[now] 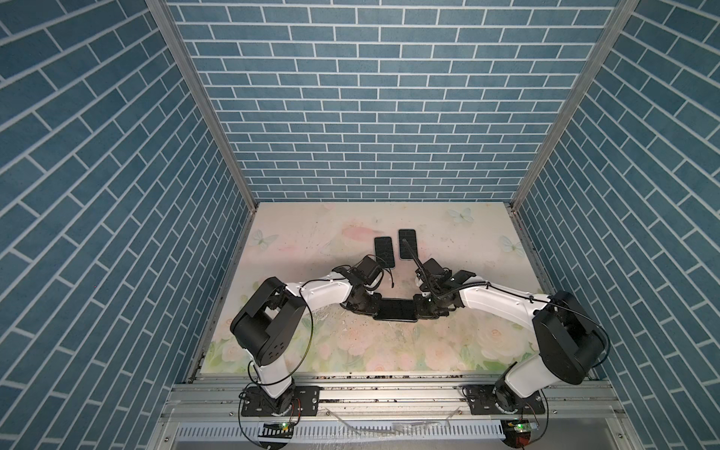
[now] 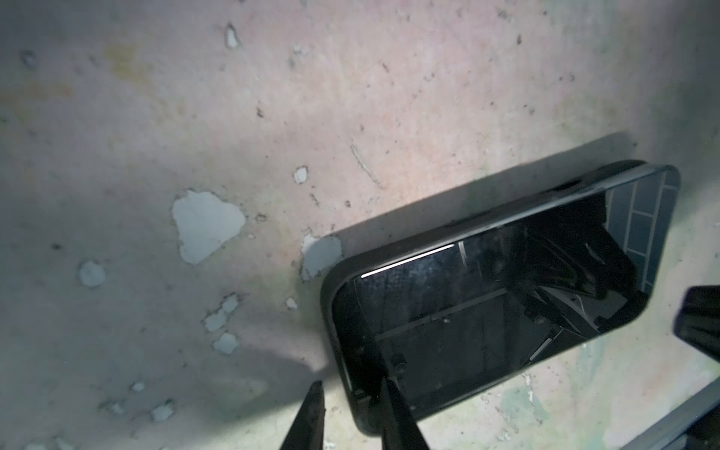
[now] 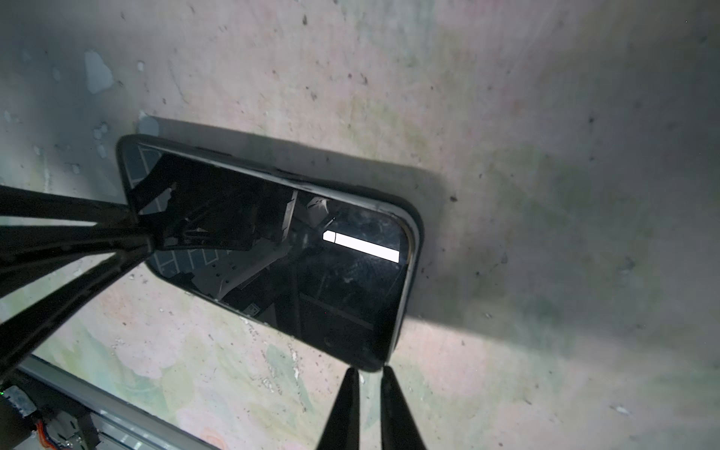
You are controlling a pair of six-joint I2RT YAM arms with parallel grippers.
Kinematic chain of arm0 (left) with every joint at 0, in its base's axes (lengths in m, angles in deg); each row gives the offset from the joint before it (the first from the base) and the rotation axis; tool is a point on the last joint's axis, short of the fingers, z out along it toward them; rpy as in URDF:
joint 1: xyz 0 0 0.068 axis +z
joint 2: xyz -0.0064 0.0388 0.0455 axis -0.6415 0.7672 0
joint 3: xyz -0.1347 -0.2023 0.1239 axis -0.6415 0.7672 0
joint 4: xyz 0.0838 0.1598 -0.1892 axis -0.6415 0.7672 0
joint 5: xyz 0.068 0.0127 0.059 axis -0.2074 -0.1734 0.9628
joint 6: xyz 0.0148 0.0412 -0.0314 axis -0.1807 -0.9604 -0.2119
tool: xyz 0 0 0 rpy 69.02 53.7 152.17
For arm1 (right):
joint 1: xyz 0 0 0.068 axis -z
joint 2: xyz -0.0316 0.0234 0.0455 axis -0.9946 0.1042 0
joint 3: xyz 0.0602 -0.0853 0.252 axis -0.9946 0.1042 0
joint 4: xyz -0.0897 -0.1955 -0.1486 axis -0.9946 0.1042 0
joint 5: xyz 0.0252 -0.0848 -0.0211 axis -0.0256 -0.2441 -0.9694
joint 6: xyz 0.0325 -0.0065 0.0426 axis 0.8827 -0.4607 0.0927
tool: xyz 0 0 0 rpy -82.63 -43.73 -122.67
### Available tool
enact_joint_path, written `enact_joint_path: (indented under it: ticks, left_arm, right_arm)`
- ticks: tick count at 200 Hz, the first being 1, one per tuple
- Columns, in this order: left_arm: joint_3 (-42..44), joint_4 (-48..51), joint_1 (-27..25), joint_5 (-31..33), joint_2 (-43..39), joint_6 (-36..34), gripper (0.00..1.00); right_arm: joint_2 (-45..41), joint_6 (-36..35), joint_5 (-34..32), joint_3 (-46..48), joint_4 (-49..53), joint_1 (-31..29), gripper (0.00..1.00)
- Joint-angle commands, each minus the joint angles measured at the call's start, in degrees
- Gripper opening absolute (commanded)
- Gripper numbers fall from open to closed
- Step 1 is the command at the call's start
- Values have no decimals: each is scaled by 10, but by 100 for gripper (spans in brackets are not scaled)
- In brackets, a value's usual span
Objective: Put the phone into the phone case
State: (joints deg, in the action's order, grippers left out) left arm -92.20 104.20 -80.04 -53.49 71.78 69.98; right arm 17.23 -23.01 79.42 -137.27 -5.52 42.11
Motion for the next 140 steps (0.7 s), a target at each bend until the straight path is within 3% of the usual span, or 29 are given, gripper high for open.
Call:
enact_joint_path:
  ticks: [1,54,140]
  left_arm:
    - [1,0,1,-4,12,-5,27]
    - [4,-1,1,-7,12,-6,27]
    - [3,-8,1,-17,24,-6,27]
  right_arm:
    - [10,18,2,12,1,2,14]
    - [25,26,11,22,-17,2,8]
    - [65,37,24,32,-38,0,7]
